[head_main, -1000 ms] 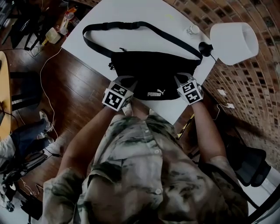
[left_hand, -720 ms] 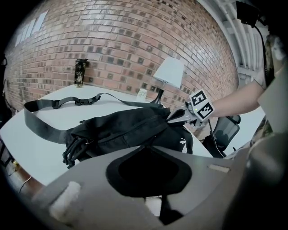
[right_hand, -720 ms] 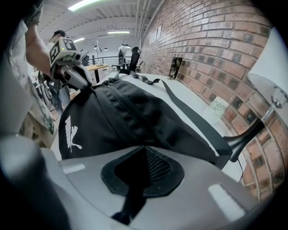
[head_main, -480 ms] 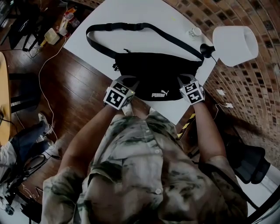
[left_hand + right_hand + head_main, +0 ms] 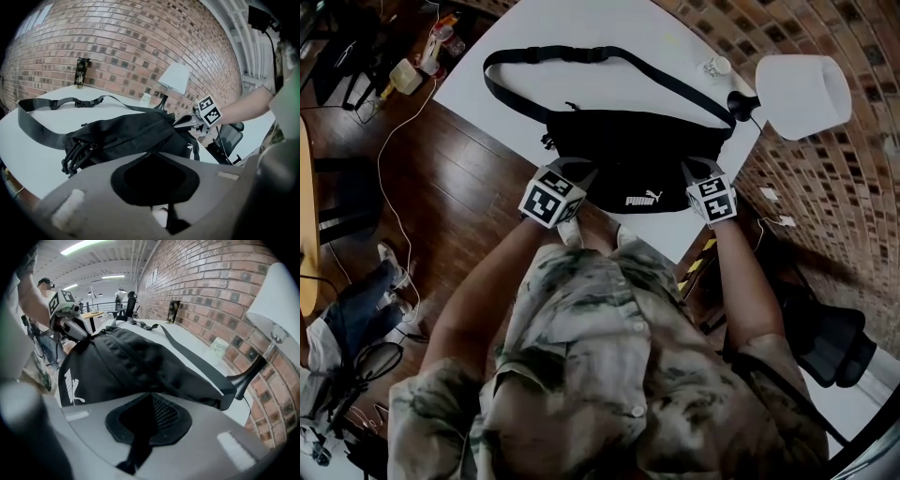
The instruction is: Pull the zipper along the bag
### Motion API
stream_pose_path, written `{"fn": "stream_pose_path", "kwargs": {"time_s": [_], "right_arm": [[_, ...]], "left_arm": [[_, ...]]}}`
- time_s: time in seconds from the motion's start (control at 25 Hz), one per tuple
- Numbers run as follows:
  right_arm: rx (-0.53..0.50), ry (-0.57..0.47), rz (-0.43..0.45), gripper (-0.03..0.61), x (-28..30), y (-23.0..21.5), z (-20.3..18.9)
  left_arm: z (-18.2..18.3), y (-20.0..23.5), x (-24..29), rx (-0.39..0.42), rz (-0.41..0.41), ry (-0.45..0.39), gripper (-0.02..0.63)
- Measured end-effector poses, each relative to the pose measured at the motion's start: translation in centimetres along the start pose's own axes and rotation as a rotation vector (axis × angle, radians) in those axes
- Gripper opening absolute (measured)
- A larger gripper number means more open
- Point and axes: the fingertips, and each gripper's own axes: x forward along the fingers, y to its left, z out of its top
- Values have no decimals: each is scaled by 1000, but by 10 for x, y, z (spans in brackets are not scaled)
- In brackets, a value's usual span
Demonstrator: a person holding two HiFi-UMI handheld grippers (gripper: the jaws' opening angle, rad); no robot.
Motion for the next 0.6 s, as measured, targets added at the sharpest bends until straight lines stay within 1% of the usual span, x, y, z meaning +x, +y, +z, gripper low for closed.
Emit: {"fn": "stream_pose_path", "kwargs": {"time_s": [0.16,0.32,0.44,0.6], "right_arm": [[-17,-27,-39,8,-9,-1,1],[-8,-112,-53,9,-27,1,4],[0,-175,-41,15,-49,11,3],[32,-269,-6,15,-91,33,-15]], "left_arm": [[0,3,0,12,30,-30,29],[2,6,-6,12,86,-46,54],[3,7,-18,5,162,-55,66],[-5,-8,-46,-4,270,-72,65]]}}
